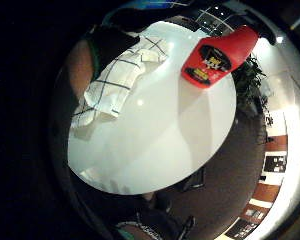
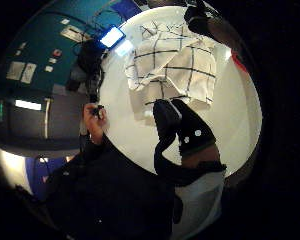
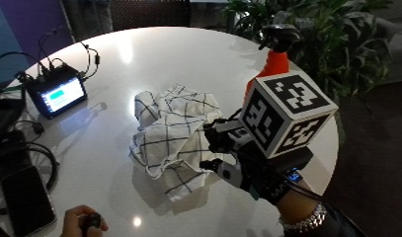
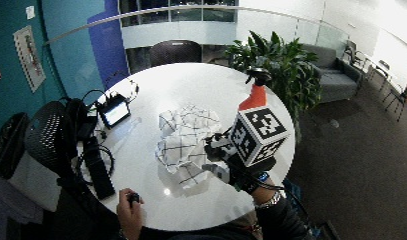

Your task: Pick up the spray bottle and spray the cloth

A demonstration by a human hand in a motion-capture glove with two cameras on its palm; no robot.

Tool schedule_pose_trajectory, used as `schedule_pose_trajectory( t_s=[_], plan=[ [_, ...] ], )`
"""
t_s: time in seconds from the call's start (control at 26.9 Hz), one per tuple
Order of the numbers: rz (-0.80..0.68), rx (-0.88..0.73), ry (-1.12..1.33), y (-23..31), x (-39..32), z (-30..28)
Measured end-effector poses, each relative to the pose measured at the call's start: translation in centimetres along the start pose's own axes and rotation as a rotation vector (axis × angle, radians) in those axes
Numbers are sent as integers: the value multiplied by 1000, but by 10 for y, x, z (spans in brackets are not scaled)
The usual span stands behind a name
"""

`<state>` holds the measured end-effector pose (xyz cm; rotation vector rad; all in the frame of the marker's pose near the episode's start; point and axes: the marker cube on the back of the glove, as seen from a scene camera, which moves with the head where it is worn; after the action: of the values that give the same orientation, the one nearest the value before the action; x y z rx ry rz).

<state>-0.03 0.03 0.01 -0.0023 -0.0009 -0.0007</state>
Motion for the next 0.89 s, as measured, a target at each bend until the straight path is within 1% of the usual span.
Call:
schedule_pose_trajectory(
  t_s=[0.56,0.89],
  plan=[
    [-5,-15,-1,-2,-1,3],
    [23,-7,9,-4,6,2]
  ],
)
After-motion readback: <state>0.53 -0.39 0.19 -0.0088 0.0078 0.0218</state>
